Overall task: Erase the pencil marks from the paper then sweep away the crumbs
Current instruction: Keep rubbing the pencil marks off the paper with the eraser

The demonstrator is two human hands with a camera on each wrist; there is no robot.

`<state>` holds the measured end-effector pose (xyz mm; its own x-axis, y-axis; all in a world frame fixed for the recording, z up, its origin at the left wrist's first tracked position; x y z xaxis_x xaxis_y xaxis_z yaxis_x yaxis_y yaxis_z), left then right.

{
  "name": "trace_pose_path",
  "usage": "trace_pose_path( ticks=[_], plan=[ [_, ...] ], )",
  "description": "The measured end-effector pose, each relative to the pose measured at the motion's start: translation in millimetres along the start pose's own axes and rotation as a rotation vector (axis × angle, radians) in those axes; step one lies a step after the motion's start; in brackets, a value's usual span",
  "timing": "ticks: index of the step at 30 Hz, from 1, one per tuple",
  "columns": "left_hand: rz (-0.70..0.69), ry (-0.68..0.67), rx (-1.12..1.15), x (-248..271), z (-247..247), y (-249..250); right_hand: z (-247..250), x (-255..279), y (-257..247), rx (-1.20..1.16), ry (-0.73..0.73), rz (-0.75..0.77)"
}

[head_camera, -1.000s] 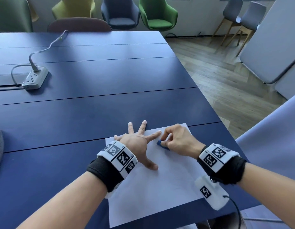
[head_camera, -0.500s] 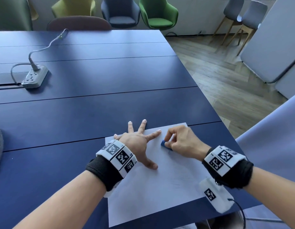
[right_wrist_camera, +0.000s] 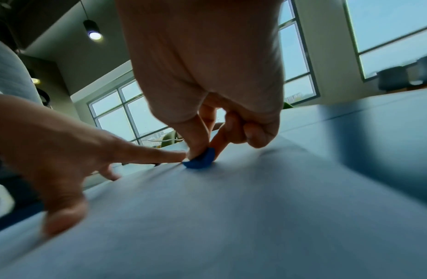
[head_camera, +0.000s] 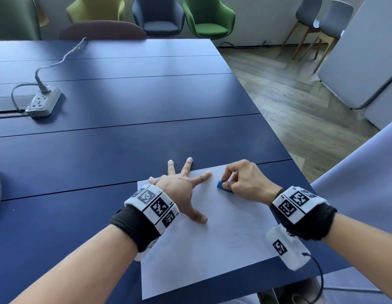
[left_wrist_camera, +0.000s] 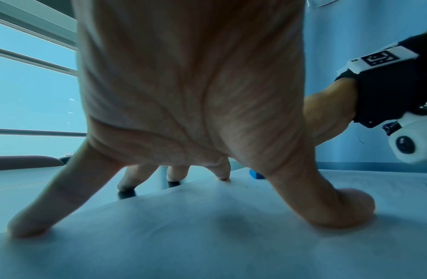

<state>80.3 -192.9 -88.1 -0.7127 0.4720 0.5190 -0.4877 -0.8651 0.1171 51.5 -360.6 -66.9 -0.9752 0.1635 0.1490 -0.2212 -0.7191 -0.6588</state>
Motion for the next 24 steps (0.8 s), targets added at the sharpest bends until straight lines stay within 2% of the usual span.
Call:
trace_pose_path(
  ticks=[4,8,9,13,17,19,22,24],
  plan=[
    [0.001,0.001,-0.003,0,-1,0,-16,11,-9,0.043,-0.162,0.061],
    [-0.001,0.0,0.006,-1,-1,-1,6,-12,-1,0.018,-0.034,0.035],
    [-0.002,-0.001,0.006,-1,-1,-1,5,-10,1,0.021,-0.042,0.038],
    [-0.001,0.005,0.002,0,-2,0,-11,2,-5,0.095,-0.258,0.094],
    [-0.001,-0.004,0.001,-1,-1,-1,5,-20,-5,0.051,-0.105,0.084],
    [-0.001,-0.006,-0.003,-2,-1,-1,1,-15,-4,0.054,-0.128,0.098],
    [0.001,0.0,-0.008,-2,-2,-1,-9,-3,-5,0.103,-0.264,0.115],
    [0.0,0.0,-0.009,-2,-2,-1,1,-12,-2,0.098,-0.179,0.1]
  ],
)
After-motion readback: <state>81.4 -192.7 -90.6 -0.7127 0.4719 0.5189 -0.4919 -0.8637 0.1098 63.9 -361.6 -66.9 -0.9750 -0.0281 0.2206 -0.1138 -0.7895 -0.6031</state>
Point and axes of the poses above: each hand's wrist, its own x-axis away from the middle knuckle, its own z-axis out of the back of the hand, y = z × x, the point moved 6 cm from there along -x, towards the middle knuckle, and after that the axes turned 7 degrees about y, right-handed, at the moved point
